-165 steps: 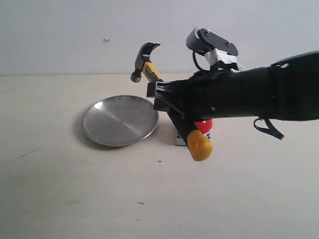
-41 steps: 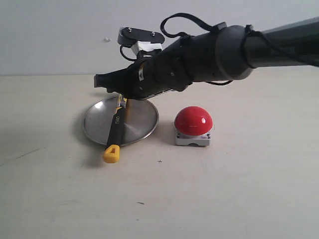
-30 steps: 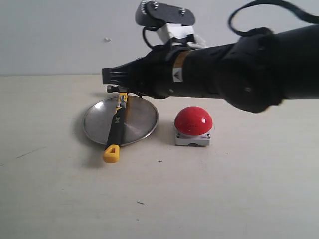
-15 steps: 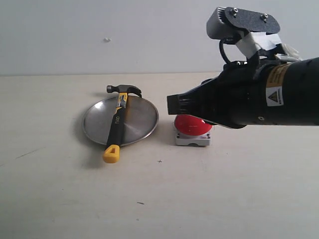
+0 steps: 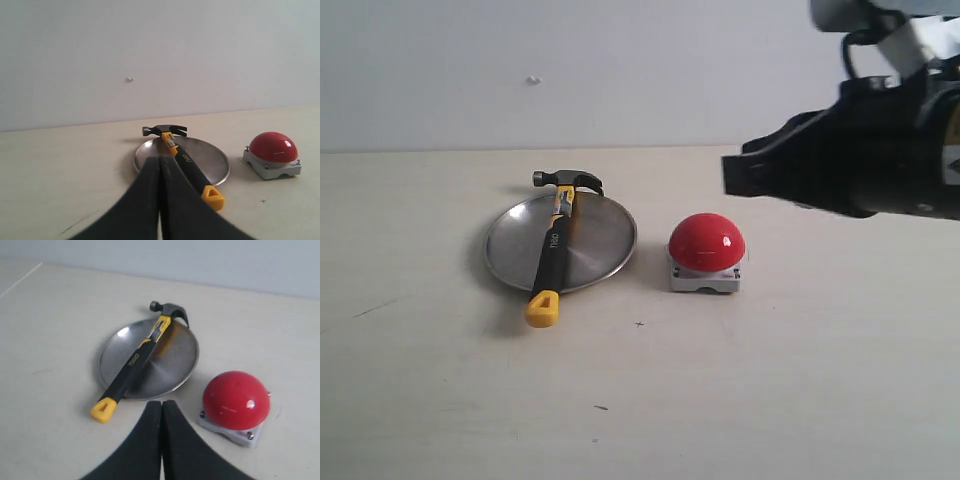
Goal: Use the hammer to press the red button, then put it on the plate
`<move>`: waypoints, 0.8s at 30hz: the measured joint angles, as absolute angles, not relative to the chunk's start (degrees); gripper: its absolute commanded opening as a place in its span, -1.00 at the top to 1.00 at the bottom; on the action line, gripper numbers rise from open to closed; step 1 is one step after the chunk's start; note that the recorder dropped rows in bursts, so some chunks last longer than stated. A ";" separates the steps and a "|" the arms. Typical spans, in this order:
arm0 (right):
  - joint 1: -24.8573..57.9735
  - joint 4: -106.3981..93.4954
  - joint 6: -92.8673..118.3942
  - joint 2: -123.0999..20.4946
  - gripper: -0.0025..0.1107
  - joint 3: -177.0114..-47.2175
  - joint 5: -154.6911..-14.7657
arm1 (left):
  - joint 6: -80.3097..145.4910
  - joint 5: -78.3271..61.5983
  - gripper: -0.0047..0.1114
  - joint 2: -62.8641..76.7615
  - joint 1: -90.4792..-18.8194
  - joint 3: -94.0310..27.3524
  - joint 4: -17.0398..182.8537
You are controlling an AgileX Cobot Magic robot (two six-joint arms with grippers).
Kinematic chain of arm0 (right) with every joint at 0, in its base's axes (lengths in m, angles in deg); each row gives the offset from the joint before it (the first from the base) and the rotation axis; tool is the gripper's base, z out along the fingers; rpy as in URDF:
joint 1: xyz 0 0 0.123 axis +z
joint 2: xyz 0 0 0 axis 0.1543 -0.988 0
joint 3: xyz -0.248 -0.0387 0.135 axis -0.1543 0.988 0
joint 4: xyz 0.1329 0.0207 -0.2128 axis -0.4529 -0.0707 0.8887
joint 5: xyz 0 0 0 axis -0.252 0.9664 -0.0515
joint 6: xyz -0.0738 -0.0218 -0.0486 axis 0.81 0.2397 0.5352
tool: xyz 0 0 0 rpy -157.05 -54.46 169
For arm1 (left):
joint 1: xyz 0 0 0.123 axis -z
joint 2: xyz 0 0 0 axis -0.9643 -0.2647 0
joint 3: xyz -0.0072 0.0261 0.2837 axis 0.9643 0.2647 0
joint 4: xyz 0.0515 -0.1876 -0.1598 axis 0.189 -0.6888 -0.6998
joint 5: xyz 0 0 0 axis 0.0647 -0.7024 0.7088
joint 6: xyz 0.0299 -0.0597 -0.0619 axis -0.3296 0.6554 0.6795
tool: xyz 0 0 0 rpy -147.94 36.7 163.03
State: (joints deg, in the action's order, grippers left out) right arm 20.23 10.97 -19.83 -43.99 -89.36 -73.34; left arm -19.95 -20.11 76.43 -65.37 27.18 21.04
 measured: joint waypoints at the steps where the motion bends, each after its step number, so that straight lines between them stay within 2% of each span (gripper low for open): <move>1: 18.76 10.97 -19.83 -42.25 0.96 -88.18 -74.46 | -19.95 -20.11 0.92 76.43 -65.37 27.18 21.04; 7: 1.22 10.97 -19.83 -21.19 0.96 -71.03 -82.12 | -19.95 -20.11 0.92 76.43 -65.37 27.18 21.04; 13: -12.52 10.97 -19.83 -0.59 0.96 -57.67 -82.53 | -19.95 -20.11 0.92 76.43 -65.37 27.18 21.04; 17: -15.27 11.38 -17.19 10.07 0.96 -55.17 -79.99 | -19.95 -20.11 0.92 76.43 -65.37 27.18 21.04; 24: -15.29 8.36 -4.61 14.70 0.96 -53.90 -73.64 | -19.95 -20.11 0.92 76.43 -65.37 27.18 21.04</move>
